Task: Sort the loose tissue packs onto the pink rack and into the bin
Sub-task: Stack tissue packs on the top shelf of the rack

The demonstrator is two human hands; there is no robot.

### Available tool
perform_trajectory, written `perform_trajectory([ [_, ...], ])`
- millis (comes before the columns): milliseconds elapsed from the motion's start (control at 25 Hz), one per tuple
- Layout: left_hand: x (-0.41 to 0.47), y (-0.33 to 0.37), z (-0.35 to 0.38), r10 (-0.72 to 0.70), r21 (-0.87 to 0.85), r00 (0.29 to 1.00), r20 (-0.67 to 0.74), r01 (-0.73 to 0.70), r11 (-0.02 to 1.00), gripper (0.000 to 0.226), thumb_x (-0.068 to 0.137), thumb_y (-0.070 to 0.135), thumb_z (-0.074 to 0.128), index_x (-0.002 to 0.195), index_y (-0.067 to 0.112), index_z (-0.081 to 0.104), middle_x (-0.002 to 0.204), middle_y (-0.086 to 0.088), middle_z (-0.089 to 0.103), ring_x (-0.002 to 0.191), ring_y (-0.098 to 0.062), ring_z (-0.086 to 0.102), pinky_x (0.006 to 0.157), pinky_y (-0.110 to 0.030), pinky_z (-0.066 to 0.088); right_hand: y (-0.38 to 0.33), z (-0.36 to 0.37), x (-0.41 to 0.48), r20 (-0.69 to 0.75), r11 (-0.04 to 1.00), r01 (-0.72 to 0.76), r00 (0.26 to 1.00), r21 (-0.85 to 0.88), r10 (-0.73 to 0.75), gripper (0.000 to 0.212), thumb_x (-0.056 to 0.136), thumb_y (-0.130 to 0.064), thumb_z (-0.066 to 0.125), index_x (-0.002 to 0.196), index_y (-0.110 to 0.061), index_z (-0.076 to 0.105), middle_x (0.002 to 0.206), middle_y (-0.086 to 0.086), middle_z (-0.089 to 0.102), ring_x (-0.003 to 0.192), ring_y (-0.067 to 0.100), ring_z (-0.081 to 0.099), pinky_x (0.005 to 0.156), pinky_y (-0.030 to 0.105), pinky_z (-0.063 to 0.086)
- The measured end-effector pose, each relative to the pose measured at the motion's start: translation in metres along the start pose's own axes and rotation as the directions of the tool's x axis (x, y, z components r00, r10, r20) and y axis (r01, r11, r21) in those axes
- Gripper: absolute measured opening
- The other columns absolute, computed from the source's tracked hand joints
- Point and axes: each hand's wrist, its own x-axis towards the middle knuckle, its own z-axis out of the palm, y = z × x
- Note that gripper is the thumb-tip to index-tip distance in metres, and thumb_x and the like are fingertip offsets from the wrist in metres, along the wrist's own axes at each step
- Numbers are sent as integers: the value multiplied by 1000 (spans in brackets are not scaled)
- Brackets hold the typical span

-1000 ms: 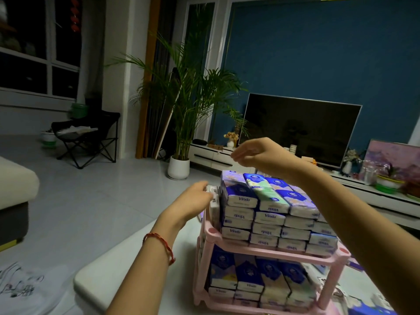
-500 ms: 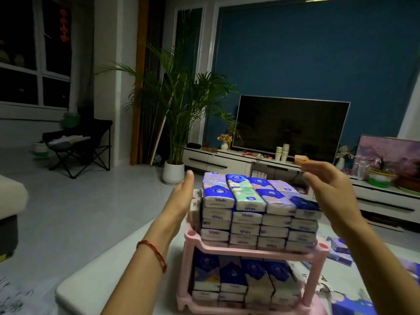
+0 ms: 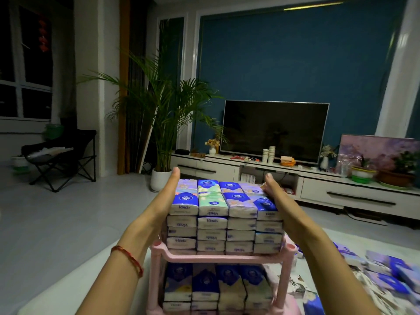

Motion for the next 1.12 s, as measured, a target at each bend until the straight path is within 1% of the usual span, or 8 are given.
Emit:
perform_trajectory([
  [120, -4, 0, -1, -25, 44, 999, 28, 24, 999, 58, 83, 72, 25, 68, 25, 56, 82, -7, 73, 93, -29, 68, 98, -46, 46, 3, -1, 2, -2, 1000, 0, 1000, 14, 0, 76, 86, -67, 29, 148, -24, 21, 149, 7, 34, 130, 29, 40, 95, 41, 35],
  [280, 0, 1, 1, -21, 73, 998, 55, 17, 997, 78, 88, 67, 18, 35, 30, 61, 48, 14, 64, 54, -3, 67, 71, -26, 51, 3, -3, 2, 6, 1000, 15, 1000, 8, -15, 71, 89, -62, 27, 148, -24, 20, 148, 7, 35, 122, 27, 44, 87, 36, 36],
  [400, -5, 10, 7, 71, 19, 997, -38, -71, 997, 54, 96, 53, 18, 71, 23, 55, 45, 16, 60, 44, 6, 59, 47, -11, 47, 3, -9, 2, -22, 997, 43, 999, 67, -42, 69, 90, -60, 30, 147, -22, 23, 150, 5, 33, 130, 24, 40, 92, 33, 34],
  [480, -4, 18, 6, 116, -67, 965, -236, -136, 988, 43, 98, 47, 24, 100, 16, 54, 77, 9, 63, 77, -3, 57, 59, -14, 42, 4, -22, 1, -61, 992, 79, 995, 94, -73, 71, 89, -58, 33, 147, -17, 25, 150, 7, 34, 134, 23, 36, 103, 32, 31],
  [600, -16, 40, 16, 285, -41, 821, -494, -350, 936, 26, 98, 31, 37, 98, 13, 56, 85, 1, 54, 92, -14, 49, 64, -20, 36, 8, -53, -9, -120, 993, 82, 990, 81, -72, 61, 94, -49, 36, 140, -10, 35, 139, 13, 46, 125, 26, 46, 106, 36, 34],
  [760, -51, 59, 79, 348, -116, 937, -38, -350, 929, 23, 95, 22, 40, 85, 17, 60, 81, -1, 66, 77, -13, 63, 72, -24, 47, 24, -106, -42, -149, 997, -45, 988, -66, 35, 33, 97, -31, 45, 123, -10, 50, 119, 15, 59, 107, 27, 57, 94, 39, 46],
  [880, -61, 41, 144, 105, 17, 894, 435, -124, 992, 21, 95, 23, 46, 97, 11, 63, 89, -4, 68, 81, -15, 65, 77, -29, 51, 47, -144, -66, -216, 980, -172, 965, -96, 148, 31, 97, -22, 47, 122, -5, 52, 103, 13, 64, 89, 25, 61, 81, 36, 49],
  [1120, -34, -35, 246, -226, 155, 861, 455, 173, 973, 10, 92, 14, 47, 89, 11, 56, 80, -2, 60, 68, -12, 56, 64, -23, 43, 119, -189, -80, -374, 841, -392, 893, -372, 251, 25, 90, -1, 49, 108, 11, 58, 76, 18, 57, 62, 18, 49, 56, 23, 36],
])
